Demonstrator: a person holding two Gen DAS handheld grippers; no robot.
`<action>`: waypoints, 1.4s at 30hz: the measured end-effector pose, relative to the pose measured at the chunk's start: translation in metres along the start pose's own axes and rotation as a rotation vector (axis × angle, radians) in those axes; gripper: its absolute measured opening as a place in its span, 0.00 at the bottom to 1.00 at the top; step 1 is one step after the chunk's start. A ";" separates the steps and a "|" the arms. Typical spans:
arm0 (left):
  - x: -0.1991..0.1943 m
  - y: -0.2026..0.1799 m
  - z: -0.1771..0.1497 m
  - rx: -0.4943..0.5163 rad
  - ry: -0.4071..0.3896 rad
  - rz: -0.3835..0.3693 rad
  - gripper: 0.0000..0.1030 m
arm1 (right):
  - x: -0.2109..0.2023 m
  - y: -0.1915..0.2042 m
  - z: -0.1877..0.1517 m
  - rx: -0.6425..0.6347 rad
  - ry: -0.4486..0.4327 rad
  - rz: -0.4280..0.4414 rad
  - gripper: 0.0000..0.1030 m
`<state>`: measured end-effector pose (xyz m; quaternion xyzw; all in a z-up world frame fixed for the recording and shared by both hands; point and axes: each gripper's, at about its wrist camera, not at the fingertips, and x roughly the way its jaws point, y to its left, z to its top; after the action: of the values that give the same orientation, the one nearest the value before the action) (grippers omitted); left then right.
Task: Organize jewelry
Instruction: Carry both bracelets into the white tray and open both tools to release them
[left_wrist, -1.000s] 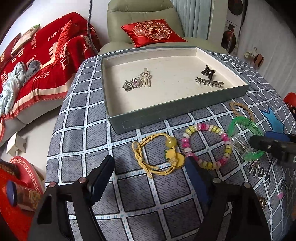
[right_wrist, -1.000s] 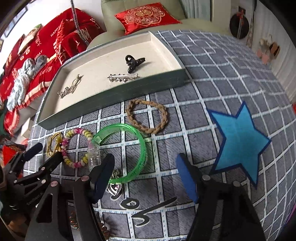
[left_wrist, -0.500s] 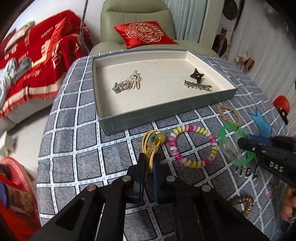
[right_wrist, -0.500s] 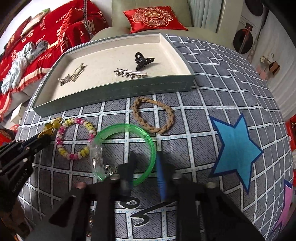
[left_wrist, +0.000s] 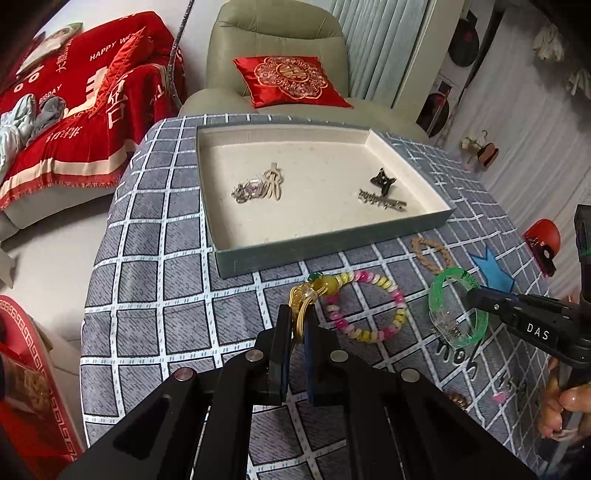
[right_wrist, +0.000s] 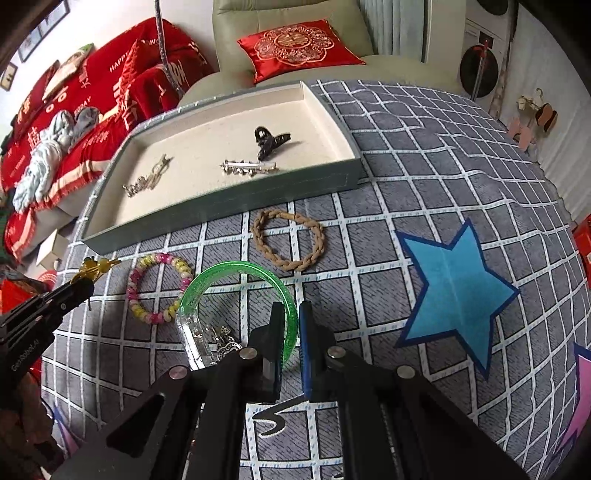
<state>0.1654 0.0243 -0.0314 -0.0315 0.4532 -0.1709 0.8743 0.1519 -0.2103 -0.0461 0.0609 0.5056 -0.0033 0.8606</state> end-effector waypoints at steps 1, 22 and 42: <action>-0.001 0.000 0.001 0.001 -0.004 -0.001 0.22 | -0.003 -0.001 0.001 0.001 -0.006 0.005 0.08; -0.005 0.010 0.095 -0.037 -0.089 0.003 0.22 | -0.012 0.003 0.080 0.034 -0.080 0.094 0.08; 0.100 0.028 0.152 -0.075 -0.012 0.123 0.22 | 0.080 0.021 0.176 0.045 -0.069 0.073 0.08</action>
<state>0.3480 0.0027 -0.0260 -0.0373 0.4549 -0.0996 0.8842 0.3455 -0.2036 -0.0291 0.0986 0.4728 0.0148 0.8755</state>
